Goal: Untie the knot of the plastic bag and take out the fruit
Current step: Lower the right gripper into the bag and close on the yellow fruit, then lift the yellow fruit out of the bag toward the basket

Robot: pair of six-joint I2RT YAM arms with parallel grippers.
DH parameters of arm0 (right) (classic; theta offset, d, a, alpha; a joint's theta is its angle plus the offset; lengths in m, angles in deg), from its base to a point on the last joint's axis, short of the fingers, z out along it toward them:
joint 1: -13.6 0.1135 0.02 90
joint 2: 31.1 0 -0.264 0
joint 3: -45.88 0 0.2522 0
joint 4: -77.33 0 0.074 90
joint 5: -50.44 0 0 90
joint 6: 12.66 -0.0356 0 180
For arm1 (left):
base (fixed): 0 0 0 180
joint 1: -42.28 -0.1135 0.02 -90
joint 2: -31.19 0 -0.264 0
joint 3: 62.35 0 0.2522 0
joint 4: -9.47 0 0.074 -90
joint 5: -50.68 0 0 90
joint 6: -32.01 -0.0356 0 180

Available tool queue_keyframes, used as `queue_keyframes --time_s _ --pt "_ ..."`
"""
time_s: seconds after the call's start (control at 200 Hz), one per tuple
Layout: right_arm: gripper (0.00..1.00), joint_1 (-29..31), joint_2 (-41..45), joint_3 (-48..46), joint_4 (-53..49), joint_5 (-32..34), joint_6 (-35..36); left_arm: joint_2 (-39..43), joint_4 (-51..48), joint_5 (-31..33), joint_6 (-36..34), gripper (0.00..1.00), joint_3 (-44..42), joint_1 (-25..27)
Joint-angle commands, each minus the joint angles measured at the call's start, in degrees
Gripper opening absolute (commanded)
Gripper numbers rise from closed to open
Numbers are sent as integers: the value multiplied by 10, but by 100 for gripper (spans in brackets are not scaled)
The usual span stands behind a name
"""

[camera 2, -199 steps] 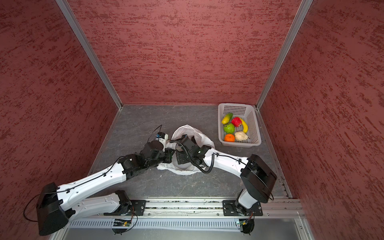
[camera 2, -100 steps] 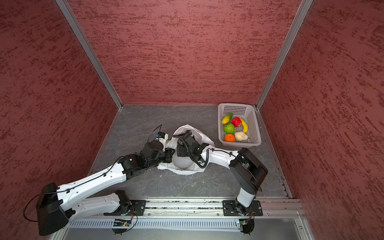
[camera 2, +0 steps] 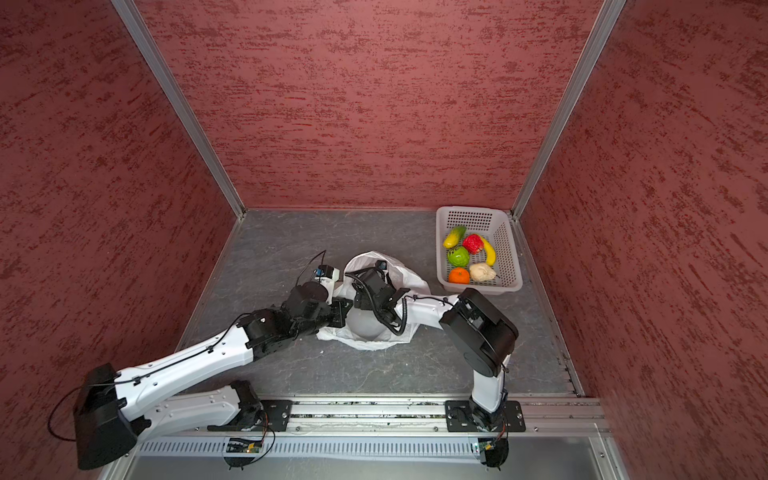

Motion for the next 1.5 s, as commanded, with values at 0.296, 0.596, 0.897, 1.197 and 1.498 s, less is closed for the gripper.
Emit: queue_keyframes --time_s 0.296,0.596,0.897,1.197,1.498 --pt "77 -8 -50 36 64 48 3 3 -3 -7 1 0 1 7" --pt "45 -12 -53 39 60 49 2 6 -11 1 3 0 2 12" --pt "43 -3 2 5 52 -6 -2 3 2 13 5 0 -1 14" --pt "43 23 72 -30 12 -44 -2 2 10 25 4 0 0 15" --pt "42 55 143 -56 -47 -55 -16 4 11 31 0 0 3 13"
